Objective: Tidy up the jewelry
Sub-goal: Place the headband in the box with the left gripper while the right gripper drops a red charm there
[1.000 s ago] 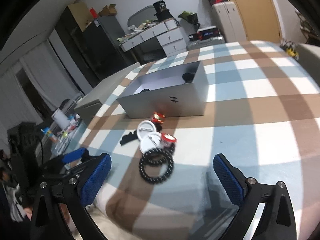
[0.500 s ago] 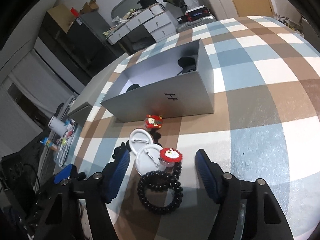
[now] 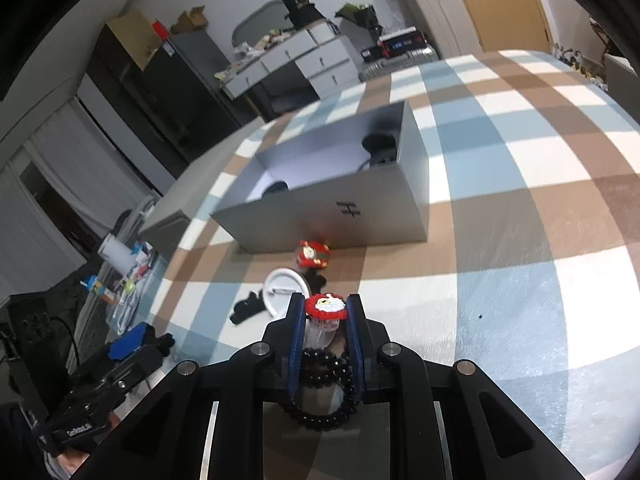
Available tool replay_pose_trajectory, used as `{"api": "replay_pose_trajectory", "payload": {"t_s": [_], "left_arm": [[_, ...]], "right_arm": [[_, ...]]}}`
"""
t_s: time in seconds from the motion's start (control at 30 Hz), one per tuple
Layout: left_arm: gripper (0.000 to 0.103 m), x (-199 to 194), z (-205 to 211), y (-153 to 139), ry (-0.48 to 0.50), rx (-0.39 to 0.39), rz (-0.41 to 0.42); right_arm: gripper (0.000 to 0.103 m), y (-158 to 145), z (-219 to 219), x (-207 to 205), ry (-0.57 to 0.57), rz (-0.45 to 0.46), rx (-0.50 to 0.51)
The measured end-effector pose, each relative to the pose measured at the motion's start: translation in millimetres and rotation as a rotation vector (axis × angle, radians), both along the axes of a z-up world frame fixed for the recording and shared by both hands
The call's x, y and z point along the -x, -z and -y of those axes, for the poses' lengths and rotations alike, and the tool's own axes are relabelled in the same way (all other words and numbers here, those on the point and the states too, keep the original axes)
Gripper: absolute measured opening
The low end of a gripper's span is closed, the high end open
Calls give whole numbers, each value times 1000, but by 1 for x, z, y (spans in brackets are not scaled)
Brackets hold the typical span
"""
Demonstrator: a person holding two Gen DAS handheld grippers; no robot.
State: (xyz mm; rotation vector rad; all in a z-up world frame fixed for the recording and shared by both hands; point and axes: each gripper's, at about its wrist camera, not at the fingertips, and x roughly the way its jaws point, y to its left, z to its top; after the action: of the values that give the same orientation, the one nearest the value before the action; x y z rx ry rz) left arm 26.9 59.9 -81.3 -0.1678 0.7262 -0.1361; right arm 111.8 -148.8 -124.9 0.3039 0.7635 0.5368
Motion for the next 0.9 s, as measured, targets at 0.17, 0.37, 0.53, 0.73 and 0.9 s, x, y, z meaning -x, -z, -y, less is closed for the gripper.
{"api": "replay_pose_trajectory", "payload": {"t_s": [0.17, 0.37, 0.53, 0.73, 0.9], "left_arm": [[85, -2, 5, -13, -1, 0, 25], [85, -11, 15, -26, 31, -1, 70], [85, -20, 21, -36, 47, -34, 103], [85, -37, 21, -46, 53, -25, 121], [85, -56, 24, -55, 61, -34, 143]], "right_arm": [[19, -11, 3, 2, -2, 25, -15], [19, -27, 6, 6, -23, 75, -23], [19, -41, 4, 5, -48, 120, -24], [19, -56, 3, -5, -72, 162, -36], [19, -68, 1, -20, -80, 185, -33]]}}
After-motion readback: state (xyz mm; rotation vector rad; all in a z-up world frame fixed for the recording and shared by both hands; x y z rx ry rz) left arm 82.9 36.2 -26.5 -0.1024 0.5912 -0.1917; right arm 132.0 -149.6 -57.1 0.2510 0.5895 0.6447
